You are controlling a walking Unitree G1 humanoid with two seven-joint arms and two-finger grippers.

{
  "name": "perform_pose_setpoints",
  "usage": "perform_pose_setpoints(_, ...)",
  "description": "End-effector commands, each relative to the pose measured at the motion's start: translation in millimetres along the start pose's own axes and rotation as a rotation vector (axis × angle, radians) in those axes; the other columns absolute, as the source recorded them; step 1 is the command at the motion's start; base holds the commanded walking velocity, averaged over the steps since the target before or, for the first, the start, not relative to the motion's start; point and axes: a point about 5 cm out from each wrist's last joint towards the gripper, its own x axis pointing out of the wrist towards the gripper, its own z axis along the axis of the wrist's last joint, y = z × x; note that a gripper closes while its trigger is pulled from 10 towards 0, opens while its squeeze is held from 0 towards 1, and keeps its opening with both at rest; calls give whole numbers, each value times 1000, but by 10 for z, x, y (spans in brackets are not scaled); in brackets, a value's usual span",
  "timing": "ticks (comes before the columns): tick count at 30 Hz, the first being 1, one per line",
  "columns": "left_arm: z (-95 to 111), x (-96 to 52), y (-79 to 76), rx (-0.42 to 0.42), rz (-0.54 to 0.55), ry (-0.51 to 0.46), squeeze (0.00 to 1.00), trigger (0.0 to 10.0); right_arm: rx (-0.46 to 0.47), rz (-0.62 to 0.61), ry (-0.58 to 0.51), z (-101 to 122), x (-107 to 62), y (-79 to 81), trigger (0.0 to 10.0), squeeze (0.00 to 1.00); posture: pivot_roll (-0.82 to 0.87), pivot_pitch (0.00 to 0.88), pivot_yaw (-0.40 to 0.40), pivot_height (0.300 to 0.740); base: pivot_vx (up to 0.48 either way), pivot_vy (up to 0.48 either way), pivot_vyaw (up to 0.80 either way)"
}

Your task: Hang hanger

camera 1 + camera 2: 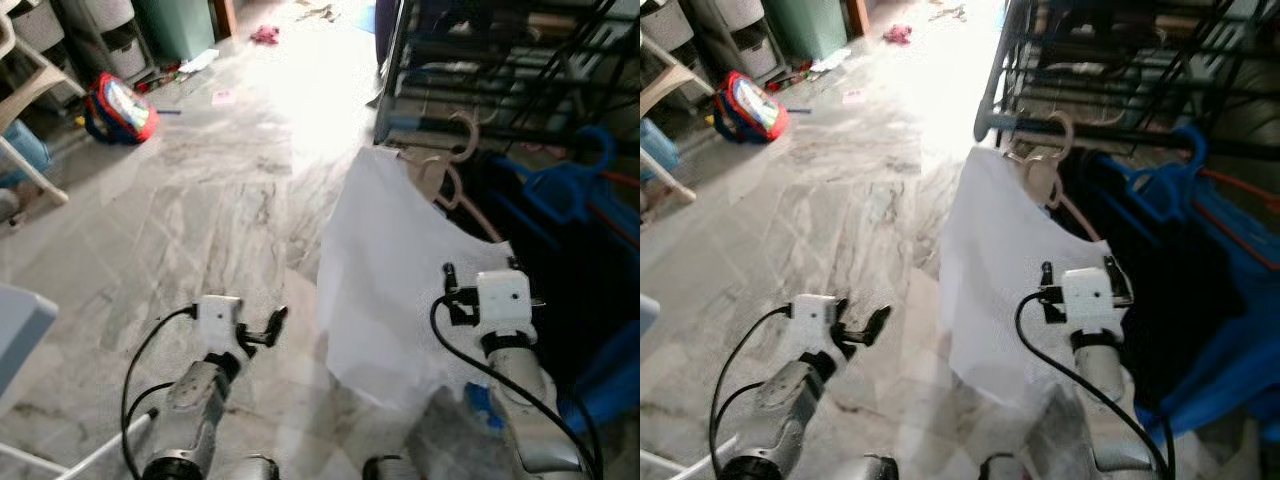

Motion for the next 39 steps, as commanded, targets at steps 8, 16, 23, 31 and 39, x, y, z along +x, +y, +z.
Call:
perform_pose_setpoints(8, -32, -82, 124, 7, 37, 16, 0, 10000, -46, -1, -39, 97, 53, -49, 10000, 0, 22, 208, 22, 740, 0, 0, 0)
perform_pose_setpoints(16, -28, -94, 117, -5, 2, 21, 0, 10000, -127, 3, -42, 130, 169, -204, 10000, 0, 25, 221, 28, 740, 0, 0, 0)
perform_pose_setpoints(23, -34, -104, 106, 2, -25, 37, 0, 10000, -90, 105, 17, 120, 424, -272, 10000, 0, 29, 239, 39, 740, 0, 0, 0)
perform_pose_setpoints(31, -29, -105, 99, 10, -40, 48, 0, 10000, -67, 227, 84, 145, 757, -319, 10000, 0, 44, 244, 41, 740, 0, 0, 0)
perform_pose_setpoints(39, -43, -136, 125, 10, -27, 52, 0, 10000, 12, 265, 140, 200, 1026, -418, 314, 0, 61, 239, 33, 740, 0, 0, 0)
